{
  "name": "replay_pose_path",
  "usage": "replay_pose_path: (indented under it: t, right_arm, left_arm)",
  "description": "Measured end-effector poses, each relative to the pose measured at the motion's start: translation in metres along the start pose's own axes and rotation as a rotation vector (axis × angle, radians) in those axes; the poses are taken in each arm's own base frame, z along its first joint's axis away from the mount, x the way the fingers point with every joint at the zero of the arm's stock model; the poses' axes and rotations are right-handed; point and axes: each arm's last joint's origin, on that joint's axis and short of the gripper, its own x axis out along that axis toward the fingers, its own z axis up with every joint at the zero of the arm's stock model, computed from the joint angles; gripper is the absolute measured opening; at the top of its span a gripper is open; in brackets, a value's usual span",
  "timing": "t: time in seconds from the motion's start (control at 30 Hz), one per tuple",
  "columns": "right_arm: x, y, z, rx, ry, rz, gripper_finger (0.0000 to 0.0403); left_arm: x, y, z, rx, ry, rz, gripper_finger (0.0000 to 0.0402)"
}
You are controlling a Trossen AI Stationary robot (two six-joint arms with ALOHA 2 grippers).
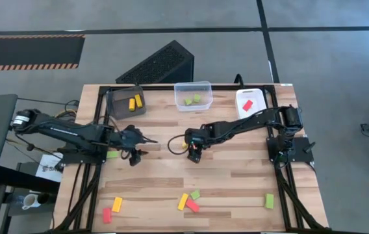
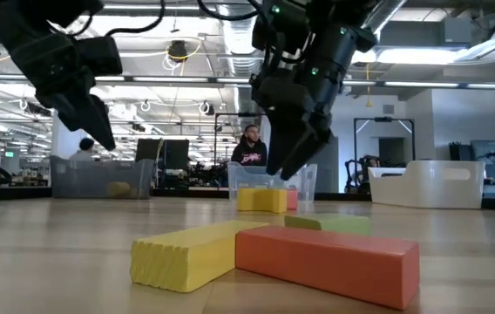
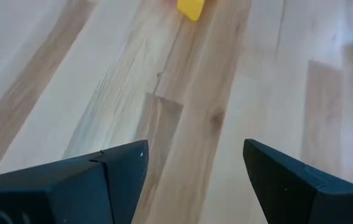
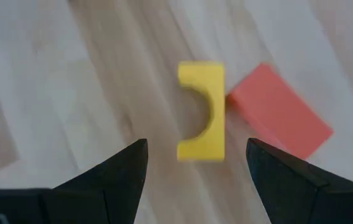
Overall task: Sort & place blocks by color
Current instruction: Put the yellow block into the black bin
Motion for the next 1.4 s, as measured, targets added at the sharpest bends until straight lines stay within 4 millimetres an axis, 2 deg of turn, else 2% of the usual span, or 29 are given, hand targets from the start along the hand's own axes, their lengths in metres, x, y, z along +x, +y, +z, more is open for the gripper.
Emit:
replay_pose_path:
  t: [0.1,0.2,0.53,0.7,0.87,1.03,1.23,1.4]
  right_arm:
    - [0.004,0.001,-0.001,-0.002,-0.067,-0.037,0.0295]
    - [0.007,-0.002,-0.006,-0.005,-0.060,-0.059,0.0295]
    - [0.019,-0.006,-0.015,0.014,-0.102,-0.017,0.0295]
    - [0.033,-0.007,-0.014,0.020,-0.096,0.003,0.0294]
    - [0.052,-0.007,-0.020,0.016,-0.063,0.000,0.0280]
    - [0.051,-0.007,-0.021,0.028,-0.052,-0.011,0.0239]
    - [0.044,-0.011,-0.020,0.040,-0.033,-0.010,0.0128]
    - [0.036,-0.015,-0.015,0.066,-0.016,0.047,0.0123]
  left_arm:
    - [-0.007,0.003,-0.003,-0.054,-0.043,-0.008,0.0245]
    - [-0.013,0.003,-0.001,-0.080,-0.086,-0.004,0.0245]
    - [-0.019,0.004,0.008,-0.111,-0.235,0.053,0.0245]
    - [-0.021,0.001,0.017,-0.125,-0.338,0.039,0.0245]
    - [-0.022,0.000,0.019,-0.127,-0.360,0.031,0.0245]
    - [-0.022,0.000,0.019,-0.132,-0.359,0.025,0.0245]
    - [-0.022,0.000,0.019,-0.137,-0.359,0.024,0.0245]
    - [-0.022,0.000,0.019,-0.137,-0.358,0.022,0.0245]
